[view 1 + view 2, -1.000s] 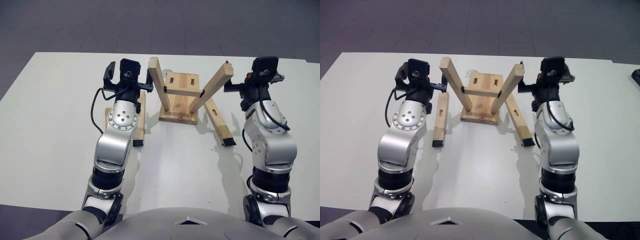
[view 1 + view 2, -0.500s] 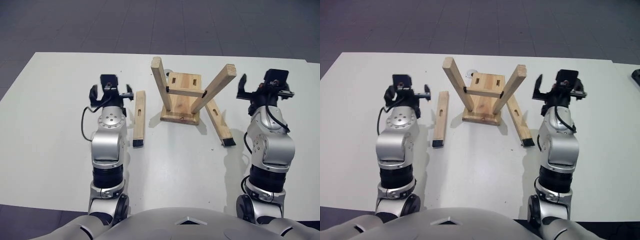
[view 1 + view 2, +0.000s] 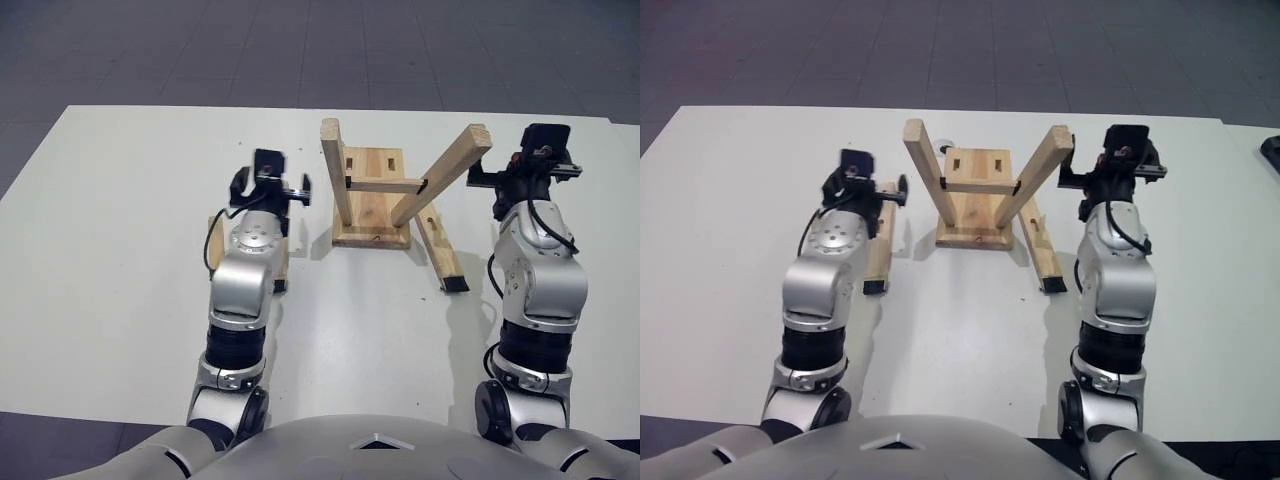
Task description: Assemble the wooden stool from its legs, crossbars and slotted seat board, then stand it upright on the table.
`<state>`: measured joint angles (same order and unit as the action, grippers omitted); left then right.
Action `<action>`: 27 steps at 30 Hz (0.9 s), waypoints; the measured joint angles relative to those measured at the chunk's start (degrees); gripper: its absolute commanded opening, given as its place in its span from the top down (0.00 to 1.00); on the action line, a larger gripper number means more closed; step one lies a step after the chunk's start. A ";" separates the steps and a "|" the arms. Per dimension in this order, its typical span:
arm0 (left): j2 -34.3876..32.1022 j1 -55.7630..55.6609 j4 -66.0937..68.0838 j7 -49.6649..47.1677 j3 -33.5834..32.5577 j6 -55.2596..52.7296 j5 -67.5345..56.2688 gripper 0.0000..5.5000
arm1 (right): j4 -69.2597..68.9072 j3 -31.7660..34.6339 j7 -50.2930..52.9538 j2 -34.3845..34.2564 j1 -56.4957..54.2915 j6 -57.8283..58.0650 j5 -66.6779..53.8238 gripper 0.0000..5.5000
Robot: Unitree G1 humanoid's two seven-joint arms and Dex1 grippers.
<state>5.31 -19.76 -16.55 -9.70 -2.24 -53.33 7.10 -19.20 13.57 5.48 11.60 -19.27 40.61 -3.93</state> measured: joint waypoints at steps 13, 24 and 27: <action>2.11 -4.40 0.04 -10.13 -16.79 4.32 -2.89 0.02 | -12.85 14.75 -34.17 15.60 1.85 6.39 -46.22 0.02; 2.24 -4.41 1.27 -10.28 -15.01 5.37 -2.90 0.02 | -11.10 4.04 -36.00 19.68 8.48 4.73 -41.41 0.27; 2.23 -4.41 1.84 -10.27 -15.01 5.37 -2.91 0.02 | -10.75 3.18 -35.02 19.20 10.33 3.80 -40.27 0.35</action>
<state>7.54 -24.16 -14.71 -19.96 -17.24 -47.97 4.19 -29.95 16.75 -29.54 30.79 -8.94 44.41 -44.20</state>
